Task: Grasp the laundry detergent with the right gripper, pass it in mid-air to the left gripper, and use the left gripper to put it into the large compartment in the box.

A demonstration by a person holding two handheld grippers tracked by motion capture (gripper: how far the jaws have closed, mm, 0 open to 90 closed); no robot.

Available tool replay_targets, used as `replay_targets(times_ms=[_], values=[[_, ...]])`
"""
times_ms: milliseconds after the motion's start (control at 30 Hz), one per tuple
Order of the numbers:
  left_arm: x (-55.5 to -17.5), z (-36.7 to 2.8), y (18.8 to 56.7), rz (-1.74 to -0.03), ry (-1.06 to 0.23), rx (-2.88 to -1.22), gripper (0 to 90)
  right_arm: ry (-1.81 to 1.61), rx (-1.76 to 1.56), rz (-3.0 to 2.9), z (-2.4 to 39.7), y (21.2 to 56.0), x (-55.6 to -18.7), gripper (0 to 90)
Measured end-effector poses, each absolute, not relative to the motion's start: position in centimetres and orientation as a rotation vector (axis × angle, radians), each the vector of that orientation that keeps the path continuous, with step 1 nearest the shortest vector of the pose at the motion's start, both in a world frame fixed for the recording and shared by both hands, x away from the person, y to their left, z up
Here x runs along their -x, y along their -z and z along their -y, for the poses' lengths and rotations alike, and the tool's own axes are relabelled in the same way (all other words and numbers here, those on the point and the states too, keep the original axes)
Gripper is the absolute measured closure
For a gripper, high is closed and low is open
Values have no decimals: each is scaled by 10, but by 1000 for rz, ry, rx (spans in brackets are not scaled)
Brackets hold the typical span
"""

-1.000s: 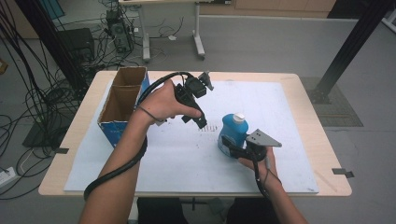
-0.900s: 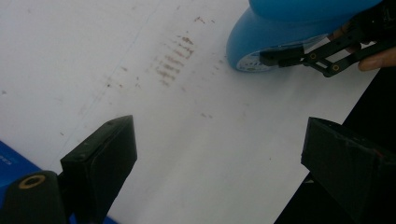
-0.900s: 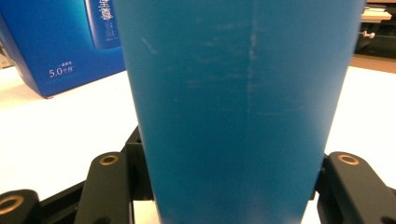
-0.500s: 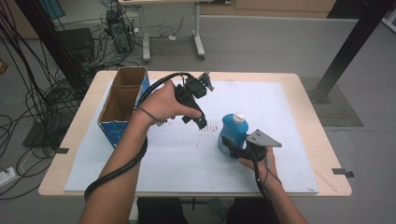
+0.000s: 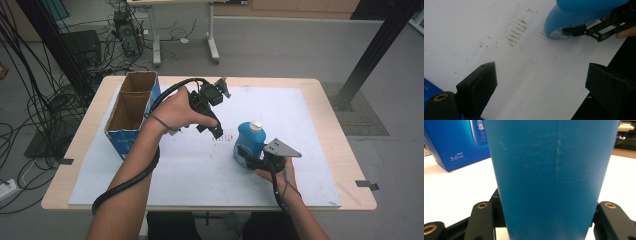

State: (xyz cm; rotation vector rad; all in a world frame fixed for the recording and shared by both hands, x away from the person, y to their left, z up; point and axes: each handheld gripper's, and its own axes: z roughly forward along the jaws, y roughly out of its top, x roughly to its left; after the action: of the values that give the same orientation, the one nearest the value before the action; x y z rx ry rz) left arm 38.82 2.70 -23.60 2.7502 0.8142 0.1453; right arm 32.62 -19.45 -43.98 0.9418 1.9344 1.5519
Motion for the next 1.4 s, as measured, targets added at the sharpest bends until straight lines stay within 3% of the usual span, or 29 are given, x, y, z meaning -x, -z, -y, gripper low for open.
replay_targets(times_ms=[900, 1400], values=[[-388, -33, 231, -769, -134, -2757, 105, -1529, -911, -1986, 195, 435, -328, 435], [-388, -33, 213, -644, -121, -2783, 104, -1581, -827, -2131, 208, 405, -335, 435]])
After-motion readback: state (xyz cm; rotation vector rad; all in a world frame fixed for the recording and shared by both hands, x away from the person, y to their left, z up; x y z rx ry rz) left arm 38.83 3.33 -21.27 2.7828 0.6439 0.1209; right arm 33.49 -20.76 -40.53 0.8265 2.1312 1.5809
